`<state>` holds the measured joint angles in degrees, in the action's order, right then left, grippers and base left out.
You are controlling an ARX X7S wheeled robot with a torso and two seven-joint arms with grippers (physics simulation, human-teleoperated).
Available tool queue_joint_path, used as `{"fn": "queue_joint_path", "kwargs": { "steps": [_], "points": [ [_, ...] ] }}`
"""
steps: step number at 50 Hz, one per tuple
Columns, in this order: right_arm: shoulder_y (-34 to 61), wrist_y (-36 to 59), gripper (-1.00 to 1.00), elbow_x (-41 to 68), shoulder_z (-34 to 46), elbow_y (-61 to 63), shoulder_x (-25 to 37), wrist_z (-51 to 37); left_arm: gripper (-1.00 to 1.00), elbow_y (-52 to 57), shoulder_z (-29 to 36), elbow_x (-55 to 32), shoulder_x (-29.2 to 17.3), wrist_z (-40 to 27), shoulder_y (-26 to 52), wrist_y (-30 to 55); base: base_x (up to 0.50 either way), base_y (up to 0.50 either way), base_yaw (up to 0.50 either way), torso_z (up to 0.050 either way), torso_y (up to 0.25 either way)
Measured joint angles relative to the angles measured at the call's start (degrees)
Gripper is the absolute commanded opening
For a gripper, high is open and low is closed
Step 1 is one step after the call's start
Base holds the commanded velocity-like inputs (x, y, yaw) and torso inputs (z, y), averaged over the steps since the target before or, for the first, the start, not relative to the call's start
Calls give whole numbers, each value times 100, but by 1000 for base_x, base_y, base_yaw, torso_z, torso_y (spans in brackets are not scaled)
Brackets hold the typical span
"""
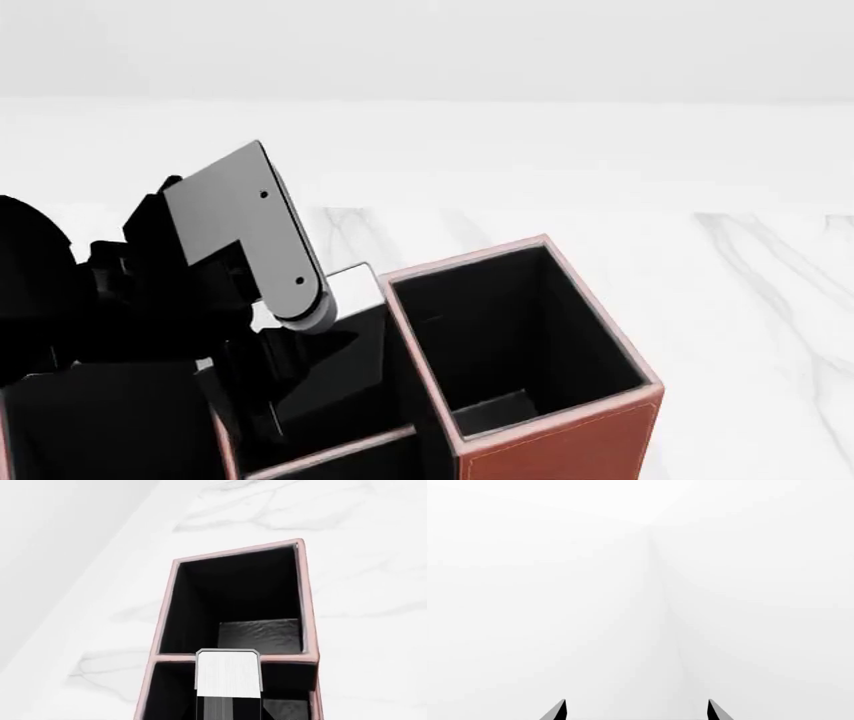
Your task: Pick up the book and place it in the front compartment of the caddy.
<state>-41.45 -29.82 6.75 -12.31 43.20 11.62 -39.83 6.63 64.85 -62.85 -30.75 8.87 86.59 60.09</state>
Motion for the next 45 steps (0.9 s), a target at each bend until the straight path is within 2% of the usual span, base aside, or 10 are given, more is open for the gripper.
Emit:
{"fn": "queue_joint_path", "kwargs": {
  "steps": [45],
  "points": [
    [4, 60, 100, 38, -55, 64, -66, 103, -100, -676, 408, 794, 170, 311, -612, -909, 0, 0, 0, 0, 1]
  ]
}}
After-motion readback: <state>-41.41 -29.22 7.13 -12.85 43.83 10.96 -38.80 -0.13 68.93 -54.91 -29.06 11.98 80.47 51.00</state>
